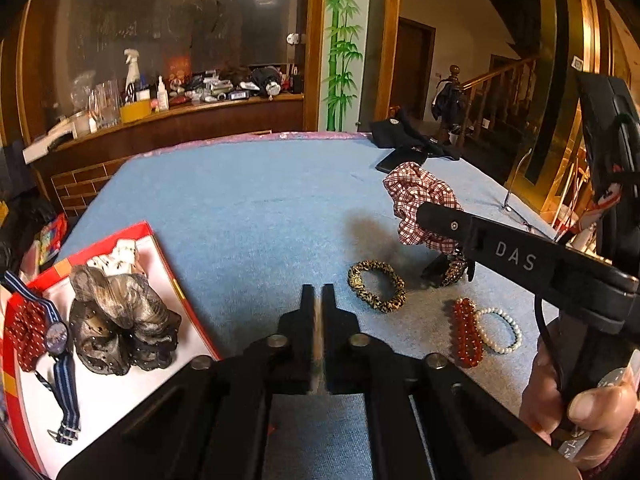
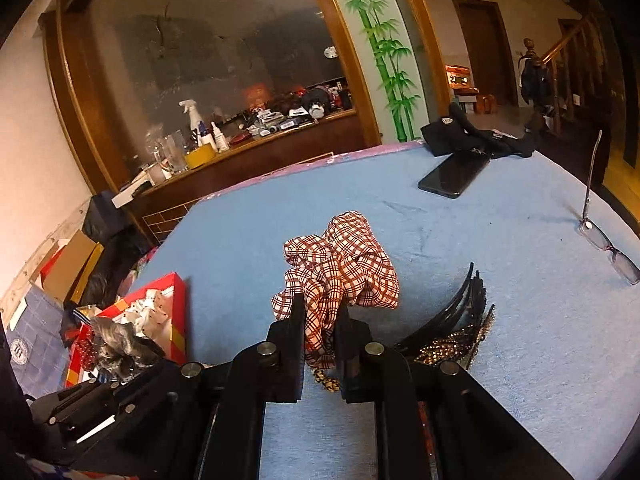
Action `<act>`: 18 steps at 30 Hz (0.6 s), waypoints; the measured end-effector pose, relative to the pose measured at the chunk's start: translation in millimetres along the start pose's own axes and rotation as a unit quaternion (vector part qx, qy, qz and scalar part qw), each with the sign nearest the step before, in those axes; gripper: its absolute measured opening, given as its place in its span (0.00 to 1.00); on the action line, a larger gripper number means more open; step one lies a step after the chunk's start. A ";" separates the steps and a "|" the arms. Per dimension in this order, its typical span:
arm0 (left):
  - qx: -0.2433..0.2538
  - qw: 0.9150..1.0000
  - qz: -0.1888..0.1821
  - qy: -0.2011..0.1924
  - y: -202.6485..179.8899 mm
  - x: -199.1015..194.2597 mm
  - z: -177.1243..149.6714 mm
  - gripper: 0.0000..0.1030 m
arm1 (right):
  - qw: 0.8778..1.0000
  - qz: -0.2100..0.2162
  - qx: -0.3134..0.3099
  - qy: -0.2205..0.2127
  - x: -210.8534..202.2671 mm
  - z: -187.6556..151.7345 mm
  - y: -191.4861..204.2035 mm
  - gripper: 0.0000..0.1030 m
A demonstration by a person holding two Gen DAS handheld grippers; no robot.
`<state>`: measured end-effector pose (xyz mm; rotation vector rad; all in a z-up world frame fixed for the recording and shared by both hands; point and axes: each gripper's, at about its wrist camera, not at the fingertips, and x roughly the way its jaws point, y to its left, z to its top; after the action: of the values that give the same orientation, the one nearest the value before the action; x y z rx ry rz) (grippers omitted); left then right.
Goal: Organize jewelry
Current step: 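Grasp the pearl bracelet with green bead with the left gripper while the right holds the scrunchie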
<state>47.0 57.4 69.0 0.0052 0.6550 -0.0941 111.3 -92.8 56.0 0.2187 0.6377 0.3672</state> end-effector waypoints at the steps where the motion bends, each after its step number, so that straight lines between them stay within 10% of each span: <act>1: 0.002 1.000 0.004 -0.004 -1.2 -1.4 0.0 0.01 | 1.000 -0.001 0.000 -0.001 0.2 -0.2 0.4 0.13; 12: -0.012 1.000 -0.010 0.023 8.5 6.9 1.0 0.03 | 1.000 -0.003 0.015 -0.004 1.2 0.5 -5.7 0.13; 15: -0.041 0.994 -0.054 0.083 14.2 27.0 -3.1 0.41 | 1.000 0.000 0.029 -0.005 -0.5 2.4 -11.4 0.13; 18: -0.013 0.994 -0.049 0.095 2.9 36.1 -8.8 0.45 | 0.999 0.005 0.039 -0.004 -1.0 3.2 -15.3 0.13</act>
<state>70.4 57.4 40.0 -0.0443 0.8477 -0.1805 116.5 -107.4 54.4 0.2975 0.6429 0.3509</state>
